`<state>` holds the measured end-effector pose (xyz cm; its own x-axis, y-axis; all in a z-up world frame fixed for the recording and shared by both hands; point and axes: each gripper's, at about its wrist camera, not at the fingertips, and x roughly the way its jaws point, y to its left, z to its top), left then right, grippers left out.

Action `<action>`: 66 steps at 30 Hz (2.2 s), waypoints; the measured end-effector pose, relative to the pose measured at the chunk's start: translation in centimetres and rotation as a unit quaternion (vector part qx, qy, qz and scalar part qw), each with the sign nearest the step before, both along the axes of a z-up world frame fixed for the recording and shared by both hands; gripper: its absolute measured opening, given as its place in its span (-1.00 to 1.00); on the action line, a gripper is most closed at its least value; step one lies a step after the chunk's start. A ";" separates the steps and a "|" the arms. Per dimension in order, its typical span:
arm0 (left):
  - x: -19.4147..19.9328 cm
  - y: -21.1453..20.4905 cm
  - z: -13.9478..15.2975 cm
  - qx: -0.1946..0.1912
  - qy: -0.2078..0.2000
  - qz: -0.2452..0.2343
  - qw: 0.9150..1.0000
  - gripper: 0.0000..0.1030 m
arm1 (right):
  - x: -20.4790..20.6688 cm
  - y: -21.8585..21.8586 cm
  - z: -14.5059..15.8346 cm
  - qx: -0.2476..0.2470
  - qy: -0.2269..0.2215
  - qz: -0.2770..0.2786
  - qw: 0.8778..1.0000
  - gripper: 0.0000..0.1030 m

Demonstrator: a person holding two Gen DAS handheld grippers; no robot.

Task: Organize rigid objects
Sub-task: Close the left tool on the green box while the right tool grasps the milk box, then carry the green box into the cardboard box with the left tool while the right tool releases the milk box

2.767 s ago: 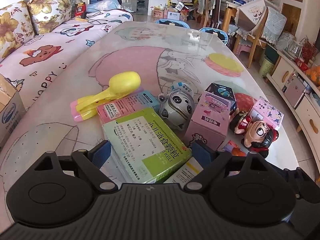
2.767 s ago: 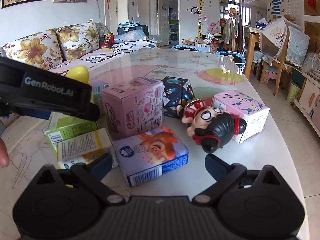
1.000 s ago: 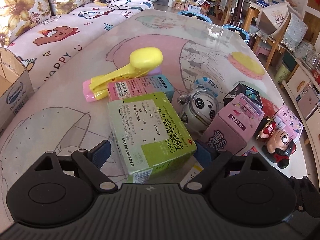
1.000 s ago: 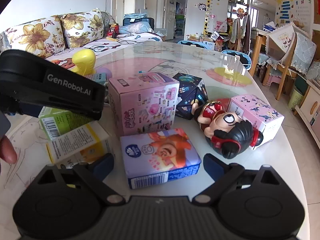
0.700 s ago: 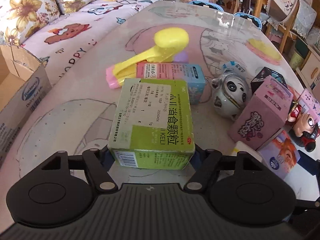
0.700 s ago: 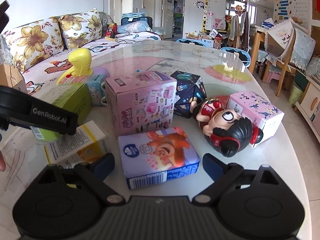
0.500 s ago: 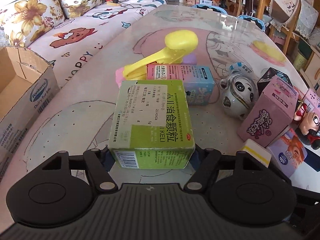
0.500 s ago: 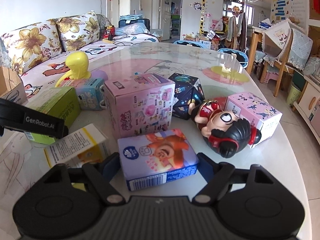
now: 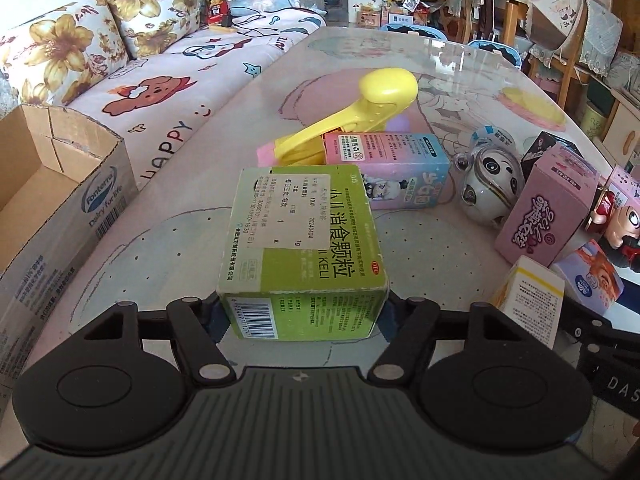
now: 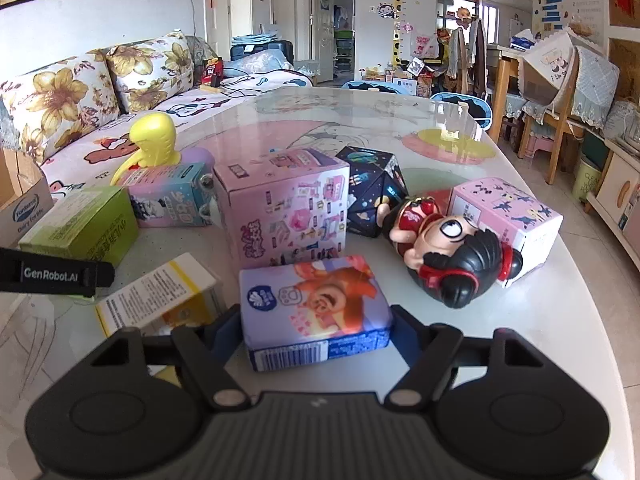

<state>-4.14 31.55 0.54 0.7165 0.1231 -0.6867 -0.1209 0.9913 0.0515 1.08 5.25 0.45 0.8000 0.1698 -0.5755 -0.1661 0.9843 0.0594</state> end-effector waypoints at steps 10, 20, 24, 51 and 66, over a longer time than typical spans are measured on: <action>-1.9 2.3 2.0 -0.031 -0.017 -0.015 0.999 0.66 | -1.8 0.3 0.1 0.007 0.000 -0.029 1.000 0.47; -4.3 6.6 5.3 -0.048 -0.052 0.016 0.997 0.66 | -4.7 2.2 3.2 -0.025 -0.047 -0.065 0.996 0.46; -4.7 9.0 6.0 -0.048 -0.064 0.038 0.996 0.65 | -5.8 4.8 4.6 -0.035 -0.061 -0.050 0.996 0.46; -5.7 20.1 7.7 -0.156 -0.117 0.135 0.971 0.65 | -6.7 29.0 8.5 -0.070 -0.142 0.217 0.963 0.46; -7.3 21.5 7.9 -0.121 -0.122 0.190 0.967 0.65 | -7.5 35.5 6.6 -0.091 -0.105 0.331 0.934 0.47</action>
